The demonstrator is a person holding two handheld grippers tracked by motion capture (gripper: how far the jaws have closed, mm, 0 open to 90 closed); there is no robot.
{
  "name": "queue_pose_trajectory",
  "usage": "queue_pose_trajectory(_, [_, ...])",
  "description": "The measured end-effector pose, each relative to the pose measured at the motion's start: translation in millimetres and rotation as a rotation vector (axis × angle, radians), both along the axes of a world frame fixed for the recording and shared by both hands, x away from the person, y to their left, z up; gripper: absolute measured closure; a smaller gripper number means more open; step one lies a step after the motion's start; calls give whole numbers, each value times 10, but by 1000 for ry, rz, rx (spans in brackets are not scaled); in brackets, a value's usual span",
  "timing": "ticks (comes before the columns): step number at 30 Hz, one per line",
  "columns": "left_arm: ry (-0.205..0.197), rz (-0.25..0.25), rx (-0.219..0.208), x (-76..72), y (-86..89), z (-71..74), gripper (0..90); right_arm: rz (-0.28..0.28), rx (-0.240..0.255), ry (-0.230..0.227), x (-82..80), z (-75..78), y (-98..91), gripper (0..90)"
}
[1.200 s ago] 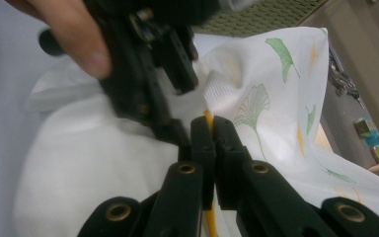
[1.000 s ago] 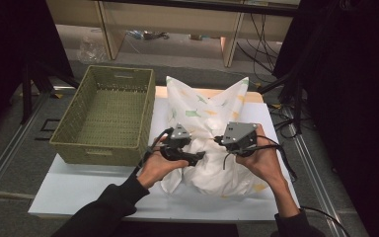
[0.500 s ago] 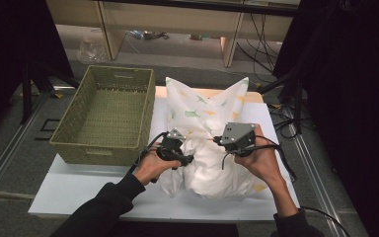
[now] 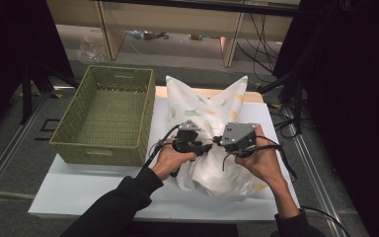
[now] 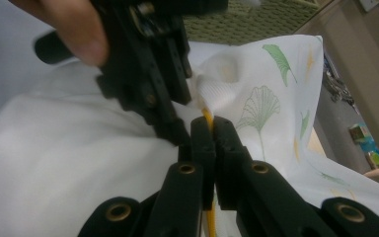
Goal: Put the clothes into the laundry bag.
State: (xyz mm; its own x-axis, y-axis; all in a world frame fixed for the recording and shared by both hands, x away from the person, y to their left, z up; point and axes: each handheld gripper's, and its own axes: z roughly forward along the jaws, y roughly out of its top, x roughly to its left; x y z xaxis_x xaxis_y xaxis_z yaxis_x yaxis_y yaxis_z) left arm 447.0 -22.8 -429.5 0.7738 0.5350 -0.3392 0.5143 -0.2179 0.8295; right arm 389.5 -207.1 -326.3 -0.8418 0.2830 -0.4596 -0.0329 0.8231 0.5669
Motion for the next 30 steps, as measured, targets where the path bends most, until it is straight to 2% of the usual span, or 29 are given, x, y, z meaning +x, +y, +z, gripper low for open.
queue_pose_trajectory(1, [14,9,7,33,-16,-44,836,1,10,1,-6,12,-11,900])
queue_pose_trajectory(4, [-4,22,52,74,-50,-124,813,-2,30,16,-19,10,-5,900])
queue_pose_trajectory(5, [6,27,54,80,-49,-135,800,-3,31,18,-17,2,6,900])
queue_pose_trajectory(6, [22,37,44,78,-39,-130,775,-4,9,4,0,-3,8,900])
queue_pose_trajectory(8, [23,51,43,44,3,-99,692,-3,-8,-5,19,-26,16,900])
queue_pose_trajectory(11, [14,49,100,-23,83,-59,510,-3,-9,0,47,-59,11,899])
queue_pose_trajectory(13, [-4,51,136,-72,149,-11,427,-12,-7,6,44,-64,14,899])
queue_pose_trajectory(15, [-17,45,142,-149,248,33,326,-15,-2,6,37,-60,7,899])
queue_pose_trajectory(17, [-2,35,140,-245,376,72,293,-19,1,4,39,-47,-18,899])
queue_pose_trajectory(19, [8,12,128,-357,489,102,261,-22,27,23,34,-54,-17,899])
queue_pose_trajectory(21, [25,-11,122,-454,538,106,231,-22,25,27,37,-63,-14,899])
queue_pose_trajectory(22, [22,-26,128,-494,535,96,221,-21,4,6,55,-60,-21,899])
queue_pose_trajectory(24, [24,-56,155,-556,479,52,192,-20,24,24,43,-68,-1,899])
queue_pose_trajectory(27, [29,-100,210,-598,350,-45,185,-23,23,26,39,-69,1,899])
queue_pose_trajectory(28, [20,-107,231,-600,300,-85,185,-22,22,29,38,-71,3,899])
queue_pose_trajectory(29, [17,-93,246,-590,248,-128,184,-23,22,28,37,-78,10,899])
queue_pose_trajectory(30, [15,-97,258,-555,207,-165,181,-17,-10,6,54,-74,-1,899])
